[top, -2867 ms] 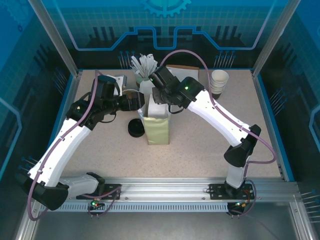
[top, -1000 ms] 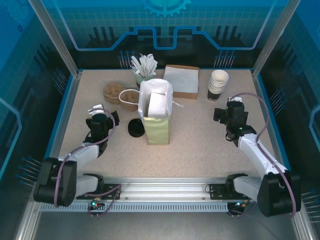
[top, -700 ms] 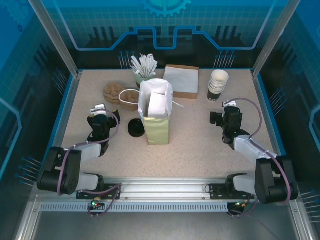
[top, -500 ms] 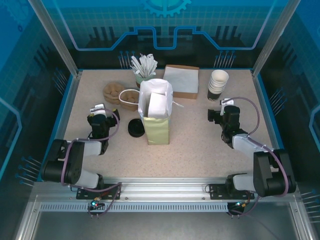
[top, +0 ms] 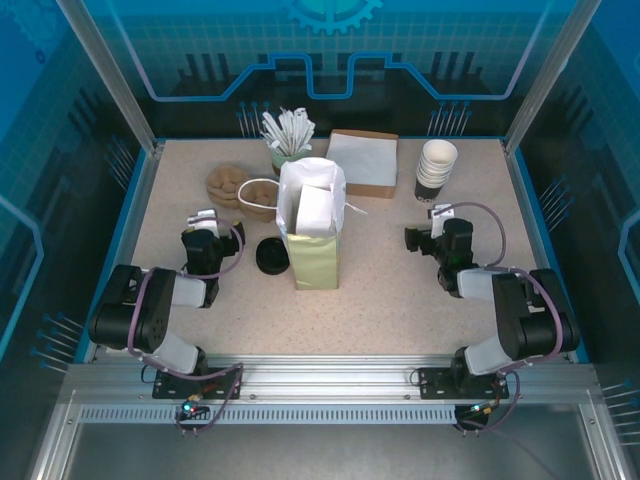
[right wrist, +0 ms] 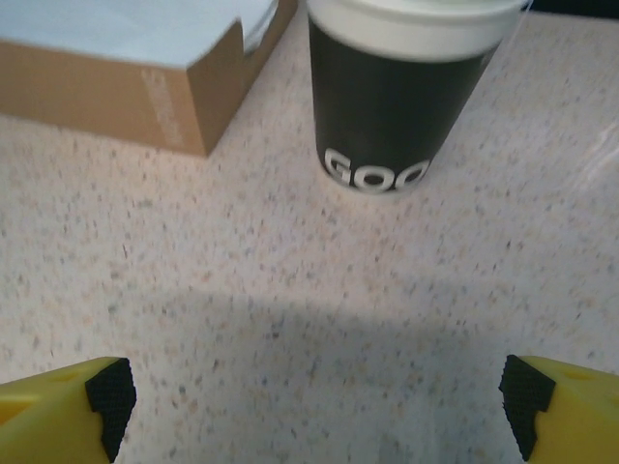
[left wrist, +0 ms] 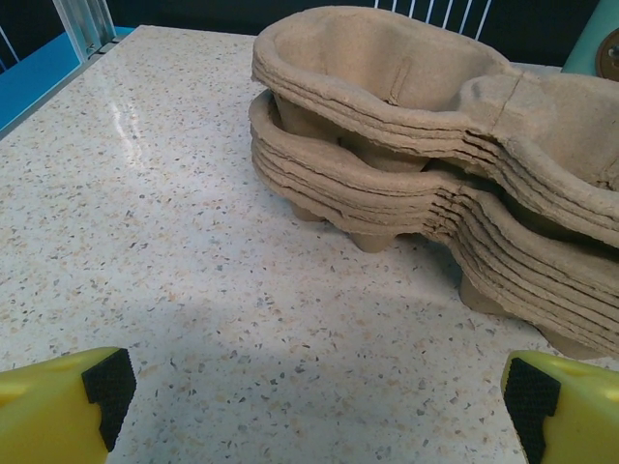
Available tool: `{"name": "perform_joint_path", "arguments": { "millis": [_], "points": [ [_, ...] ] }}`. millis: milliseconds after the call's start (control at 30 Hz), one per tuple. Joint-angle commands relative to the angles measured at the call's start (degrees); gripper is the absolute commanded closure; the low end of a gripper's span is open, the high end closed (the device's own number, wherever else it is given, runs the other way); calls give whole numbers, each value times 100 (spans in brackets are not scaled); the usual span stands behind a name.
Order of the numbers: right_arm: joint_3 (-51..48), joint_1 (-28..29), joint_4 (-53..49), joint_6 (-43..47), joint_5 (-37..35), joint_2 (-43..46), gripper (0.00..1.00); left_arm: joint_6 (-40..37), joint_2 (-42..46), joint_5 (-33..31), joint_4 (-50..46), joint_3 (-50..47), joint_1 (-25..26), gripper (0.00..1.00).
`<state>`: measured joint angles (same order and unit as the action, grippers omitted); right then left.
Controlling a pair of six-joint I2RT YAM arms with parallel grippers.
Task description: Pack the takeout coffee
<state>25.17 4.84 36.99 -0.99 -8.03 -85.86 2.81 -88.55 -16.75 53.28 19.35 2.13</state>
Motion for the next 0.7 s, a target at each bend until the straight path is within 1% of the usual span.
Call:
{"name": "perform_joint_path", "arguments": {
  "millis": [0,667],
  "points": [
    [-21,-84,556,94,191,-3,0,-116,-41,160,179,130,-20,1],
    [-17,-80,563,94,190,-9,0,-114,-38,205,142,147,-26,1]
  ]
}}
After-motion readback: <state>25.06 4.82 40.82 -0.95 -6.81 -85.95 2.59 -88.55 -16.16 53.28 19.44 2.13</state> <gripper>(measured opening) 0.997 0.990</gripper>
